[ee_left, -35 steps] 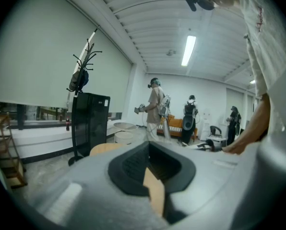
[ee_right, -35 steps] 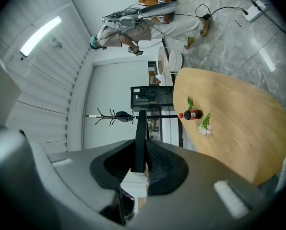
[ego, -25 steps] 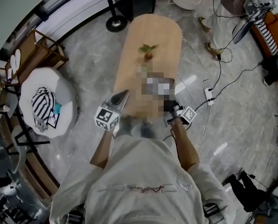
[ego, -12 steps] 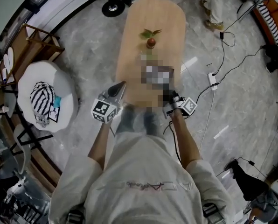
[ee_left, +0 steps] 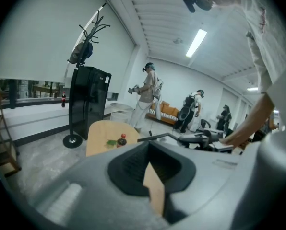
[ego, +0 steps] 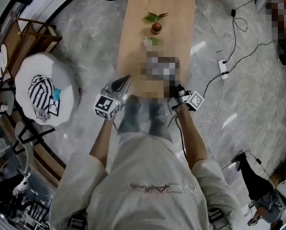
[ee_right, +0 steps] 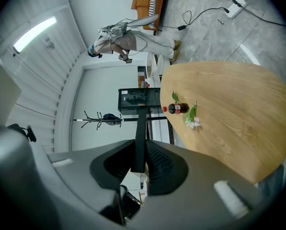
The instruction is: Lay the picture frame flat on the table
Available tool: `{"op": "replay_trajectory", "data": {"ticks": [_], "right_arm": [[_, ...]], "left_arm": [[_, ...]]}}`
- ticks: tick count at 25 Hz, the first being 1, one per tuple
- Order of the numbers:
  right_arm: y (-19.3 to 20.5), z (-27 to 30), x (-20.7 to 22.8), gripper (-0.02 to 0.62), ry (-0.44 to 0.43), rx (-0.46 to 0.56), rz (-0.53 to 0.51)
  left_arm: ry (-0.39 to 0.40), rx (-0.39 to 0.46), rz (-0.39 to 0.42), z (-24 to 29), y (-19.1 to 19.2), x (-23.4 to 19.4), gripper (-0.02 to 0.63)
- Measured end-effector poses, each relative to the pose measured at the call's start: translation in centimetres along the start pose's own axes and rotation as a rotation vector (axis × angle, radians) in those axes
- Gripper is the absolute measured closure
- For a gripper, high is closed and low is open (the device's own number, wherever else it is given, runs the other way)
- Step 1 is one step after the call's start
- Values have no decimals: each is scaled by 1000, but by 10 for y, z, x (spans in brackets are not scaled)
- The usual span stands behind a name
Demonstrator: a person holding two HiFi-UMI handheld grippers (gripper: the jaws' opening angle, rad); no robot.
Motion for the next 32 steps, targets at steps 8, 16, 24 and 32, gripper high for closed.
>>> {"op": "replay_trajectory", "data": {"ticks": [8,16,24,32], "right_arm": [[6,2,41,518,27,-9,28],[-1,-8,82,518,64,-12,60],[8,-32,141,518,113,0,103],[12,-41,191,518,172,-13,129]], "left_arm": [[25,-35,-23,16,40,-2,606],[36,-63,-51,39,76,3,605],[57,-97,-83,50,131,14,606],[77,-129,-119,64,169,21,605]]}}
Point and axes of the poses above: the fingertips, and each gripper's own axes: z forward along the fingers, x to its right, y out of its underside, the point moved 4 cm from there along -z, backward along the fingers, and after that the axes turned 10 degrees about z, right-handed, at the moved point
